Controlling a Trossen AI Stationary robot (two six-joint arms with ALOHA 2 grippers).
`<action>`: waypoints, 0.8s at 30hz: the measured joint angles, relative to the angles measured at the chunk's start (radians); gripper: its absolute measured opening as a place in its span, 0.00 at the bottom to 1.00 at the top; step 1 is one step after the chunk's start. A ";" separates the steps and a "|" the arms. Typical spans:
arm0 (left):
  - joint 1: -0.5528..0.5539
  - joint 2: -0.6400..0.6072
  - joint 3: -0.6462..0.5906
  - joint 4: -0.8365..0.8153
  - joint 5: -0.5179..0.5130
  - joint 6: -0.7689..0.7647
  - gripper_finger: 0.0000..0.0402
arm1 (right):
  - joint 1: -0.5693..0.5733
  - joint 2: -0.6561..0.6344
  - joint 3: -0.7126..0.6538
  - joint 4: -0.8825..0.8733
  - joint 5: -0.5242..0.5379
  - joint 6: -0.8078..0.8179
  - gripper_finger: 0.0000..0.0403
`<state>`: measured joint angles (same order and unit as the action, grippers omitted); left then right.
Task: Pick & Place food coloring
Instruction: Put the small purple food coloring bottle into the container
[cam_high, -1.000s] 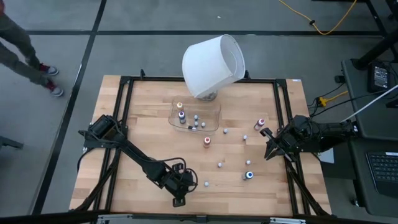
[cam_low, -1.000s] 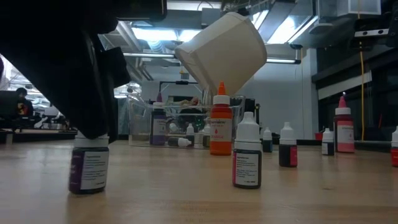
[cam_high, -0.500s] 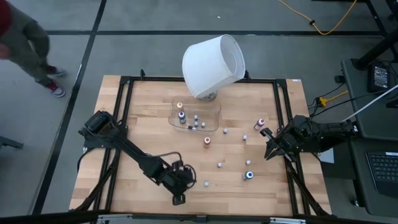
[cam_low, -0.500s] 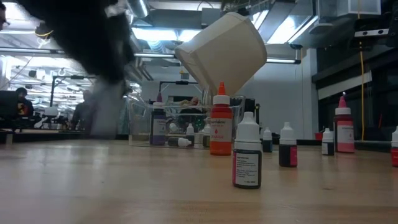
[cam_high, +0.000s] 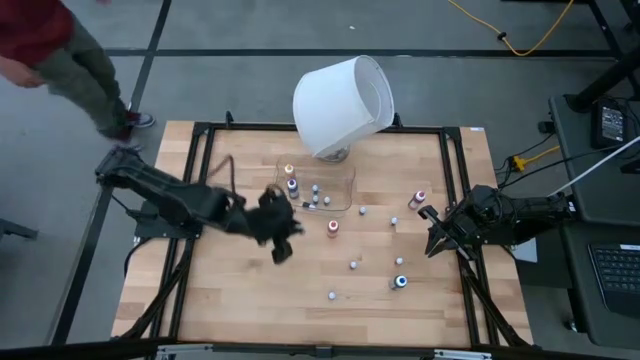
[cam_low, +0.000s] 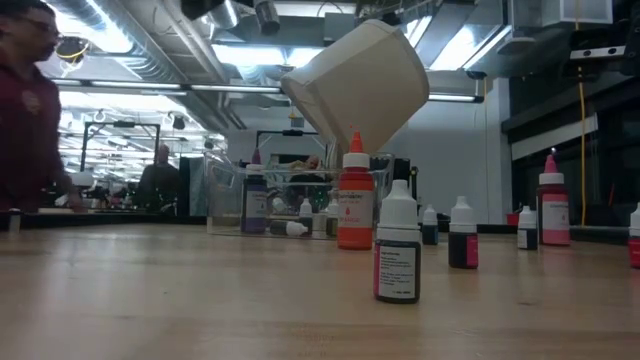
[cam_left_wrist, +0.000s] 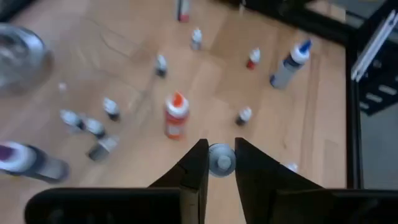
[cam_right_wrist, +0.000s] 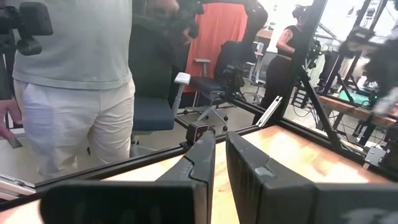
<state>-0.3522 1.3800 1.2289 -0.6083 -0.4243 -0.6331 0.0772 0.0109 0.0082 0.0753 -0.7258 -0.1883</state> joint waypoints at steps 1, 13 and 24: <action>0.024 -0.017 0.000 -0.005 0.007 0.021 0.14 | 0.000 0.000 0.000 0.000 0.000 0.000 0.11; 0.343 -0.043 -0.002 -0.006 0.209 0.282 0.14 | 0.000 0.000 0.000 0.000 0.000 0.000 0.11; 0.520 0.058 -0.032 0.020 0.338 0.608 0.14 | 0.000 0.000 0.000 0.000 0.000 0.000 0.11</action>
<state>0.1674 1.4379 1.1968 -0.5887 -0.0861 -0.0250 0.0770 0.0107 0.0082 0.0750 -0.7258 -0.1883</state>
